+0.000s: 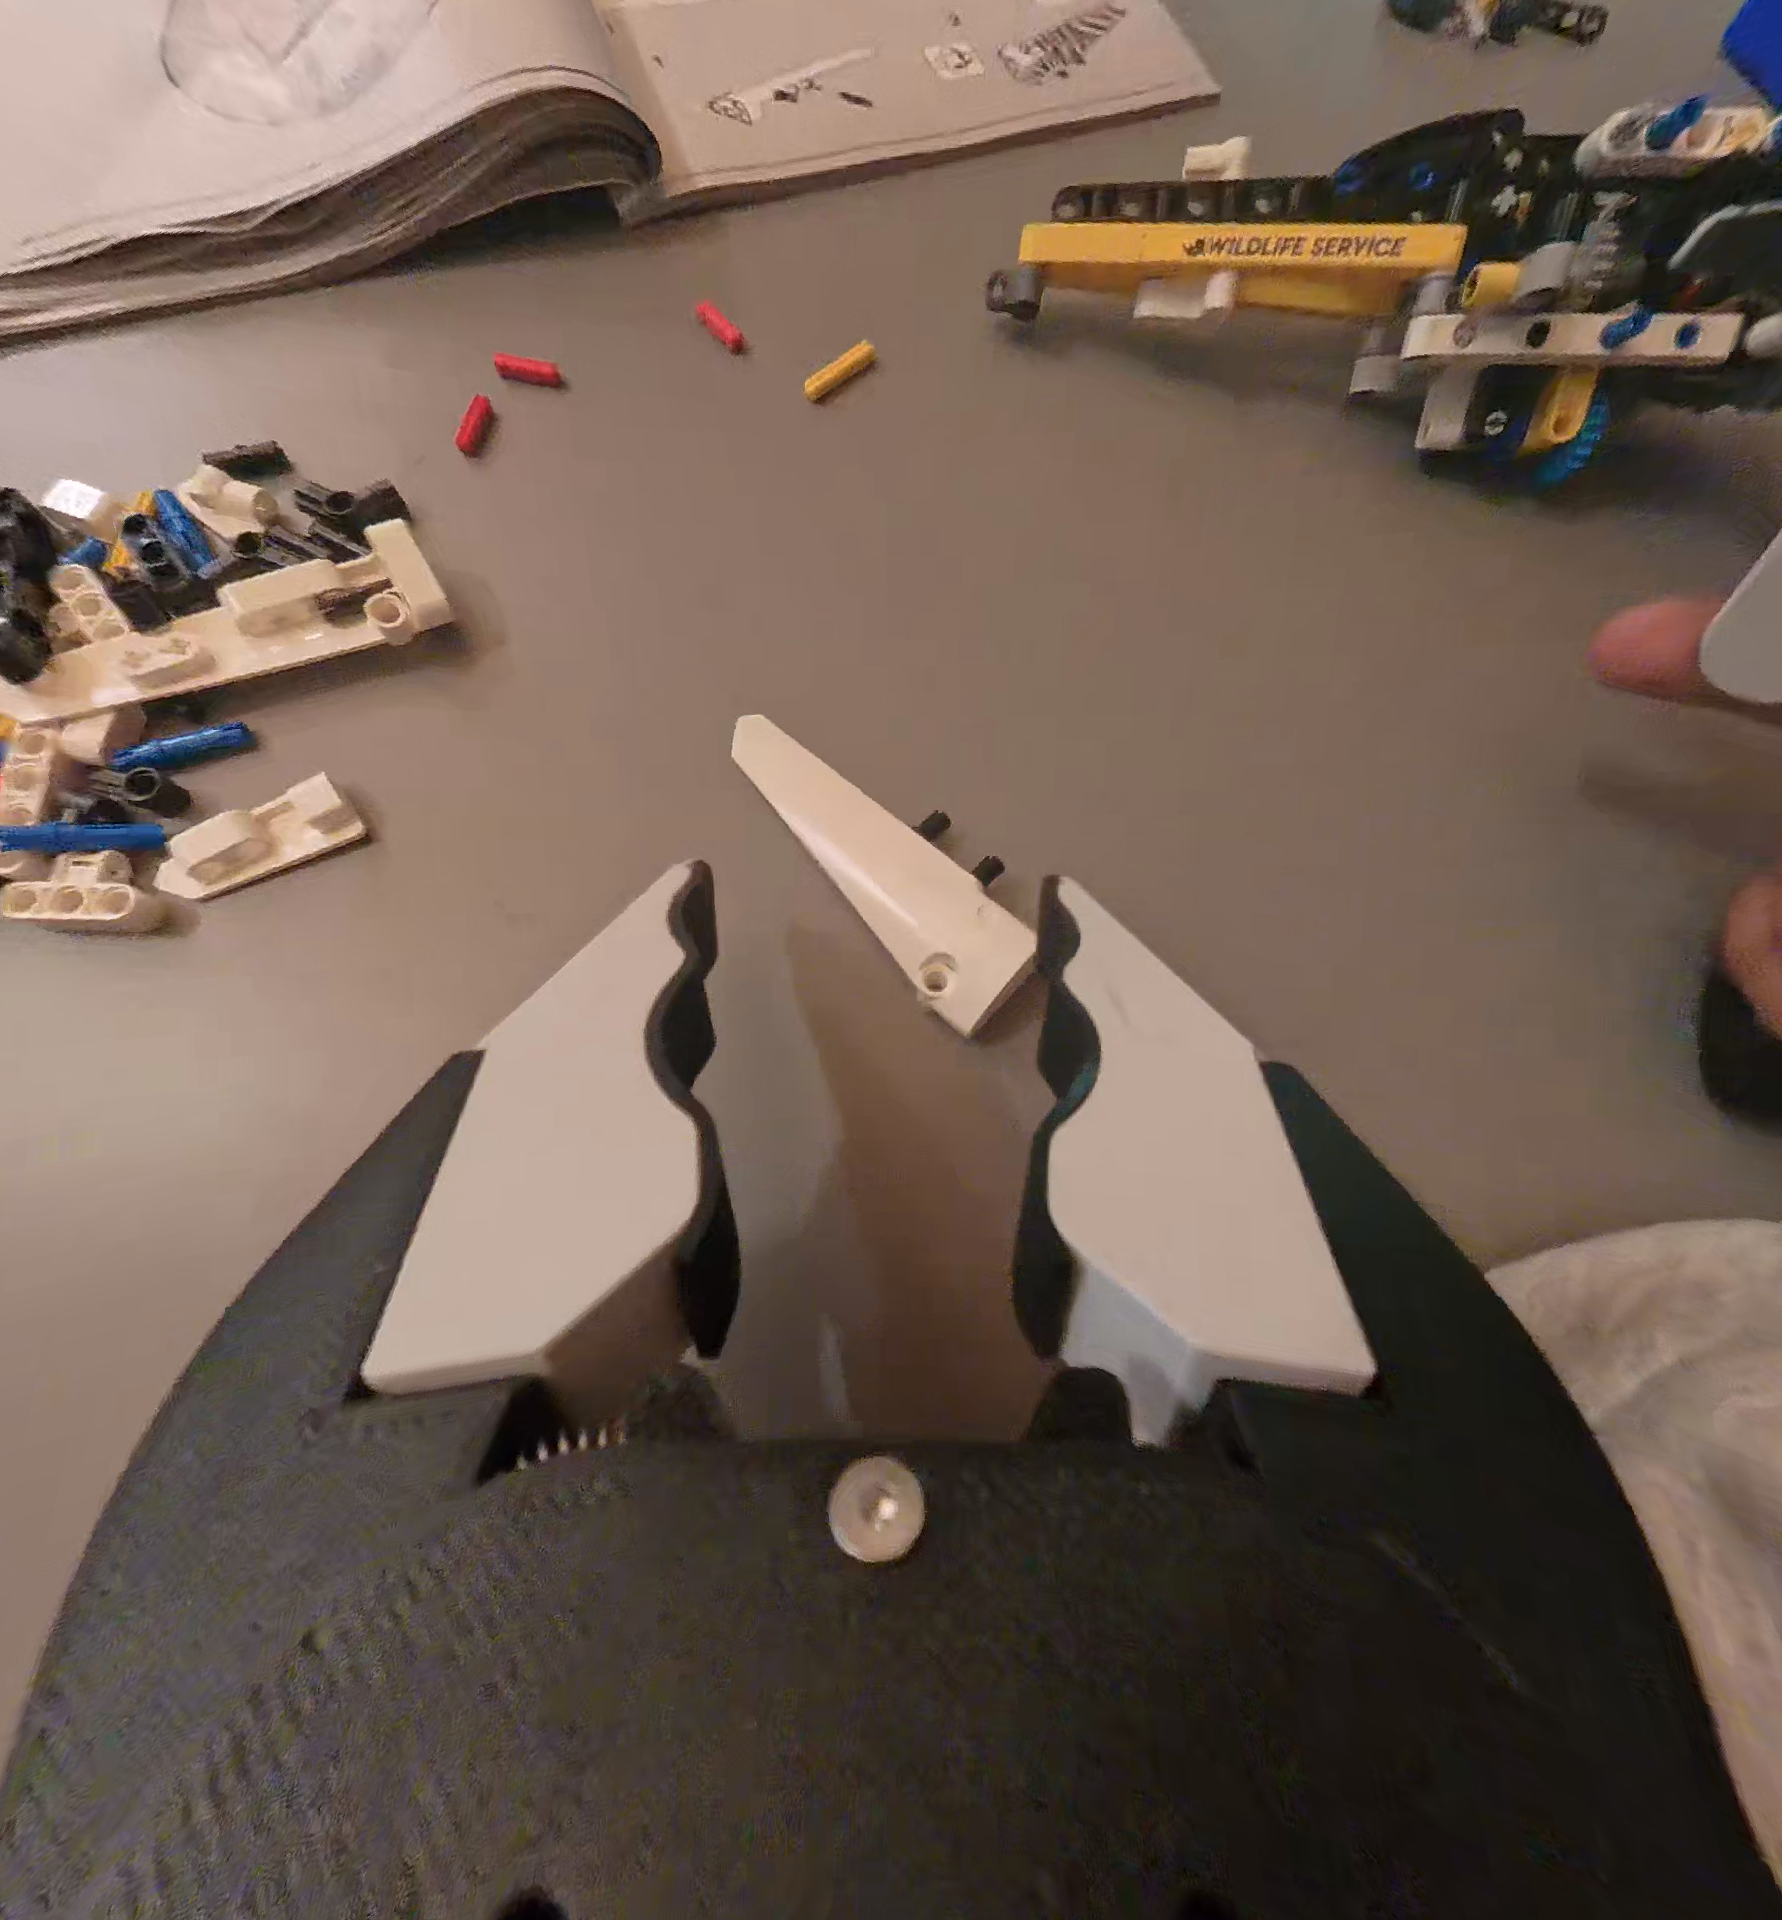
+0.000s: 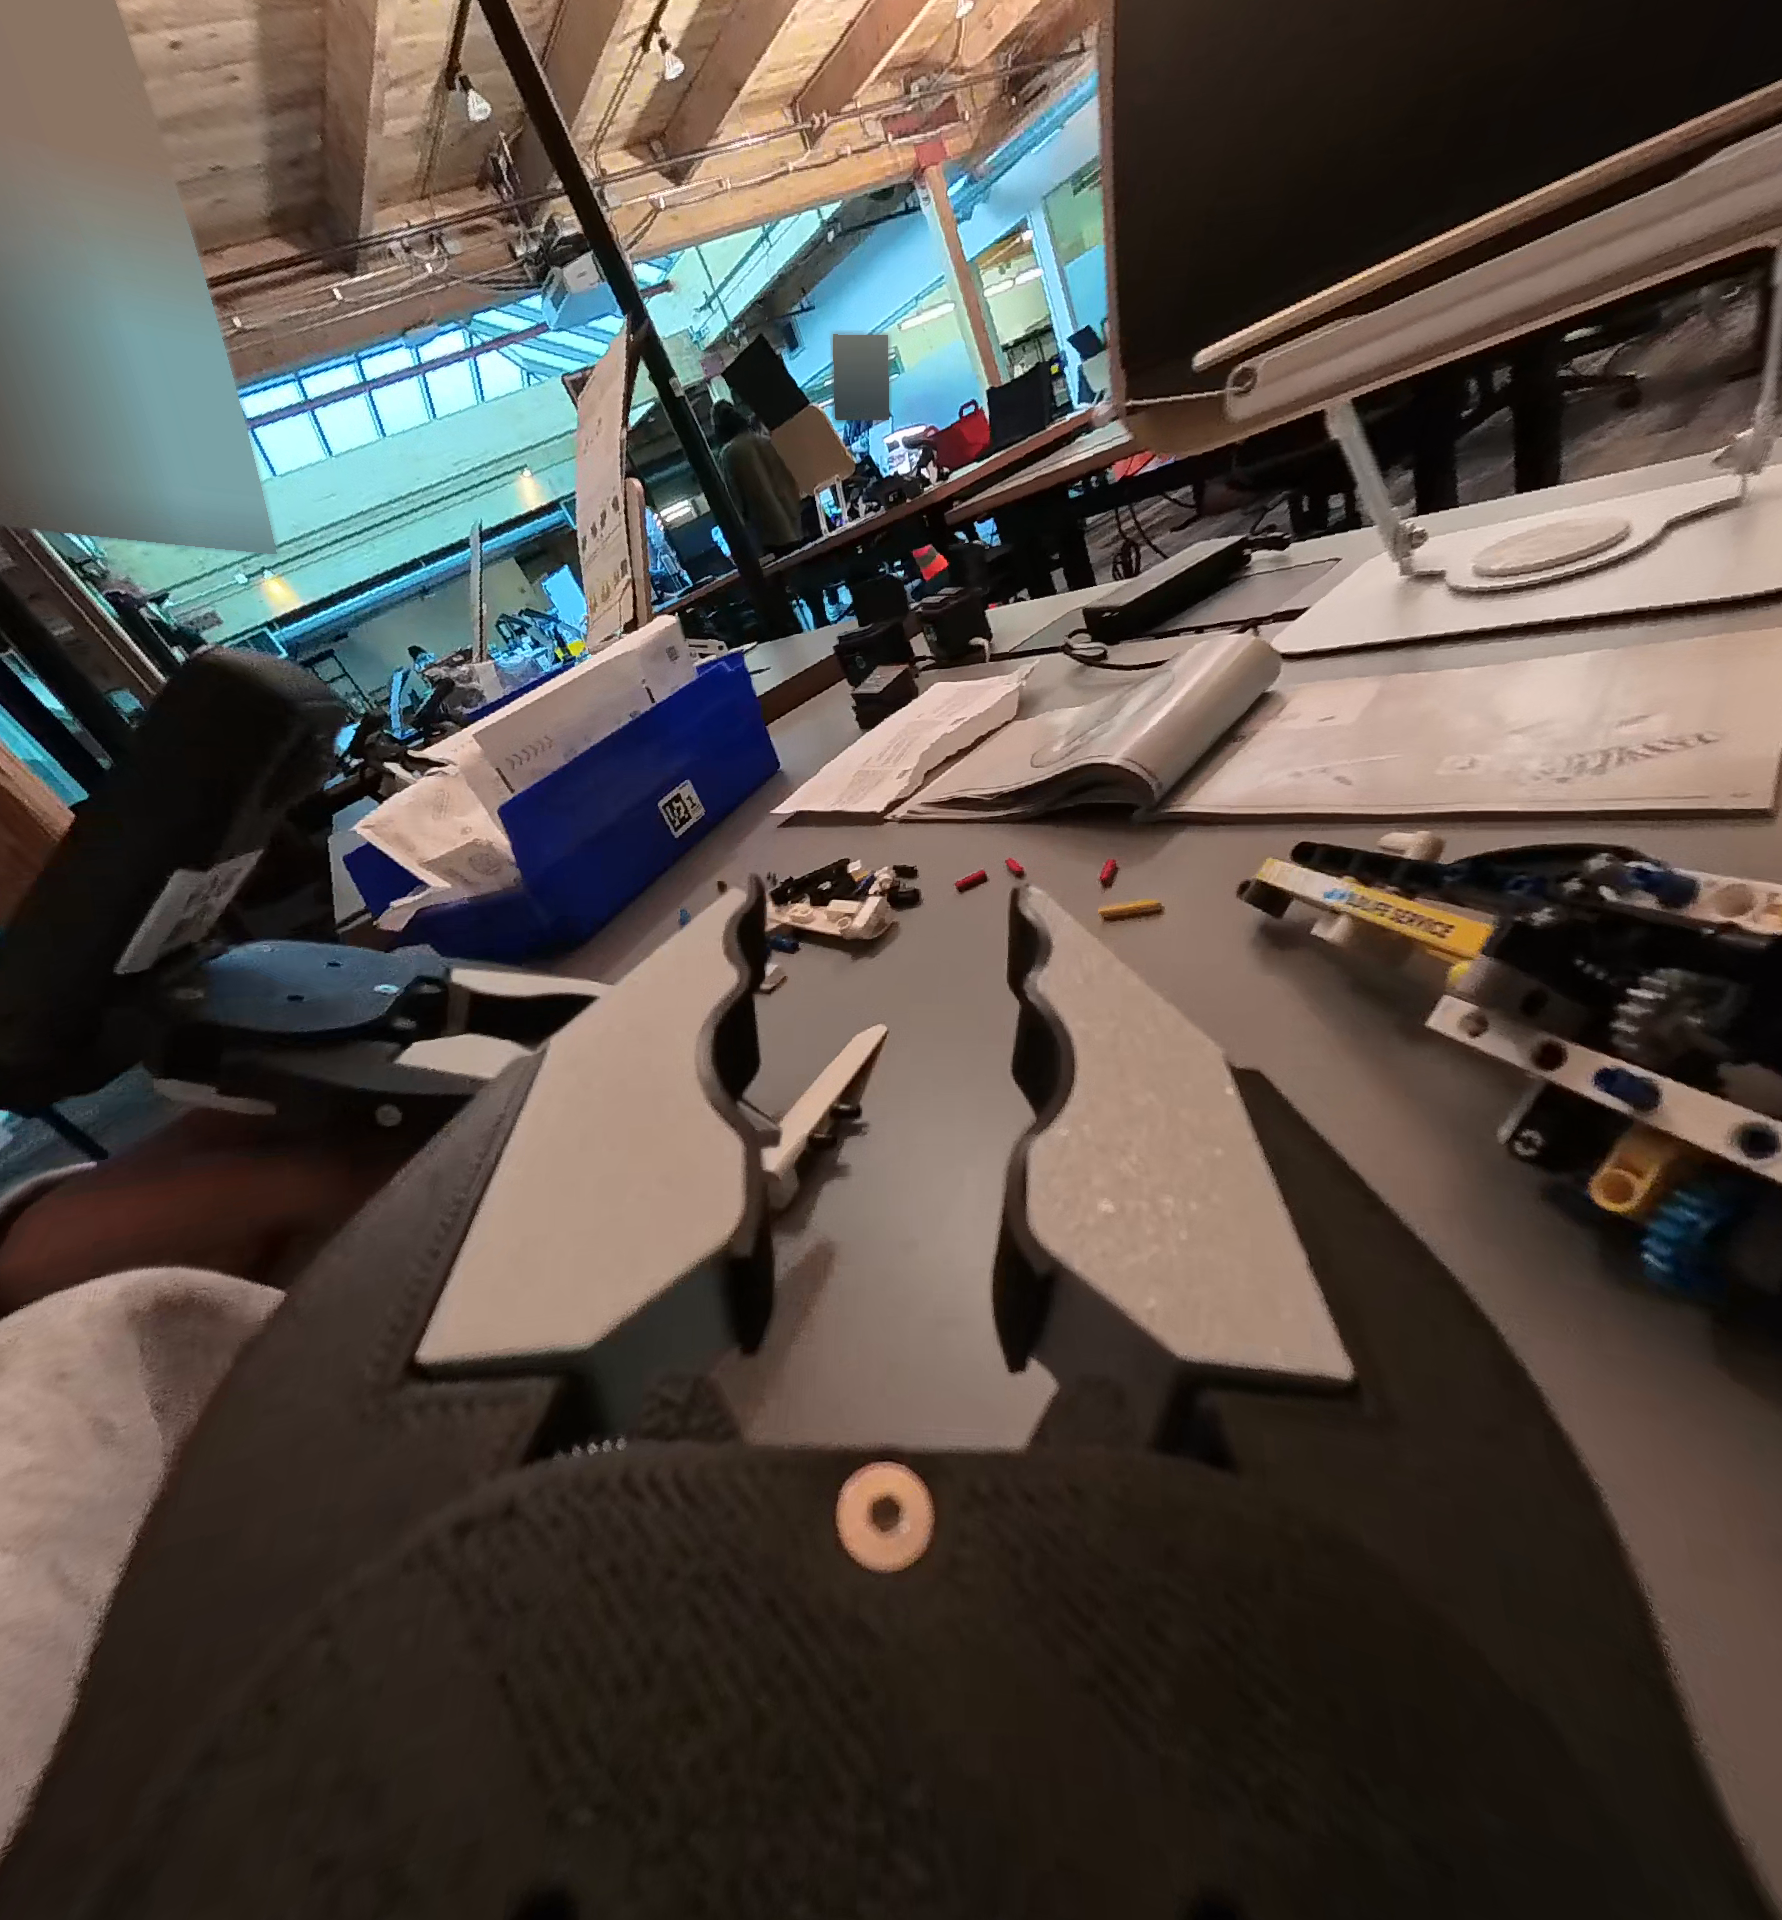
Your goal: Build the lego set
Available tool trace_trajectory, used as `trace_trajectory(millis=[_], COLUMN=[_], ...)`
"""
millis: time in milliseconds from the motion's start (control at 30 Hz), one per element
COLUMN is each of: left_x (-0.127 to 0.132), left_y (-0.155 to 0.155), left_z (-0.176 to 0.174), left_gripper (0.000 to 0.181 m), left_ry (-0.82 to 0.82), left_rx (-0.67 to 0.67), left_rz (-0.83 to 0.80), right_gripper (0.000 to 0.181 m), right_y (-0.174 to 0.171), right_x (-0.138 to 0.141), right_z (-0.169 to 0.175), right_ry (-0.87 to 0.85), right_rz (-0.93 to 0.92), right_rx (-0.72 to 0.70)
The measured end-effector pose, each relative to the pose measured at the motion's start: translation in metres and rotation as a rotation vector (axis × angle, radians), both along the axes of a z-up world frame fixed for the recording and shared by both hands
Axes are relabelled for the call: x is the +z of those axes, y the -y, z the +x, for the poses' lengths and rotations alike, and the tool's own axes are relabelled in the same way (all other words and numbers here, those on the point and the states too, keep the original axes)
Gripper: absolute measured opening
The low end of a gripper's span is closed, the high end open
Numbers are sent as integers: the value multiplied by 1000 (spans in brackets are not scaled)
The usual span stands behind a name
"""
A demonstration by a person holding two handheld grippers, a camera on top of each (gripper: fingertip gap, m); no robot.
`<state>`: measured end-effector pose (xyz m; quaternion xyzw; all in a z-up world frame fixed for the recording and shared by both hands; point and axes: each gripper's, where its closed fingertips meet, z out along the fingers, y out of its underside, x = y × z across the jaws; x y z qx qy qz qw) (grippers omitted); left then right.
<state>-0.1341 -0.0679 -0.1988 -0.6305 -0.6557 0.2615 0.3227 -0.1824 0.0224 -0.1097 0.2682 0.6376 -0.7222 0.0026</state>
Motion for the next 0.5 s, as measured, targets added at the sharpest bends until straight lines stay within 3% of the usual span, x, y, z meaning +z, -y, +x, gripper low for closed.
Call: trace_trajectory(millis=[233,333,500], left_x=[-13,-18,-21], left_y=[-13,-13,-14], left_z=[2,3,5], left_gripper=[62,47,35], left_ry=[29,33,39], left_rx=[-41,-45,-96], left_rz=[117,83,14], right_gripper=[44,43,43], right_y=[10,12,13], right_x=[-1,-1,-2], right_z=[14,17,18], right_ry=[-81,-102,-112], right_rz=[64,81,87], right_rx=[30,35,38])
